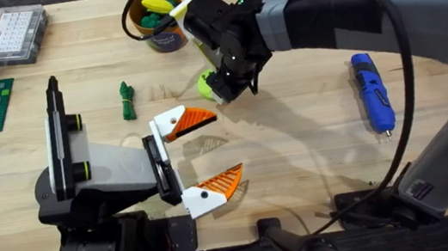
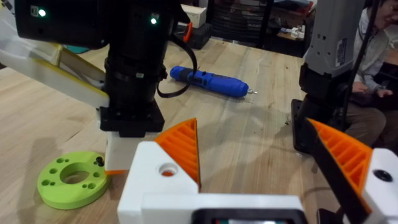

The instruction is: Pick up the gripper from the table and insert it into the empty holder that is missing its gripper. Then pick up a screw, insert it into the mounting hole, and use the screwdriver to tighten it. Finally, clean up the table by picking up the vegetable and placing it into the bucket.

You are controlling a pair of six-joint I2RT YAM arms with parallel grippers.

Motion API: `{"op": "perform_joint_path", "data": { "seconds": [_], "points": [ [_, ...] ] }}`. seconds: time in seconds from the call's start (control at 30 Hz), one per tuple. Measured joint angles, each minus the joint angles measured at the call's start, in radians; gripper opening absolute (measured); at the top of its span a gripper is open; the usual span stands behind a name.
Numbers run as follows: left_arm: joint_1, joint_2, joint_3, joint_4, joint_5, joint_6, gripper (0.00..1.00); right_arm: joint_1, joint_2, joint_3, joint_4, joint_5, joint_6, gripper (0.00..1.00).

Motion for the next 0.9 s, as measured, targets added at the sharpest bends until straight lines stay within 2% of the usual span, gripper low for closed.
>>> {"op": "perform_joint_path", "data": {
  "seconds": [0.9],
  "points": [
    [0.000, 0.000, 0.000, -0.021, -0.001, 0.000, 0.990, 0.000, 0.000, 0.000, -0.046, -0.001, -0.001, 0.121]
  ]
}}
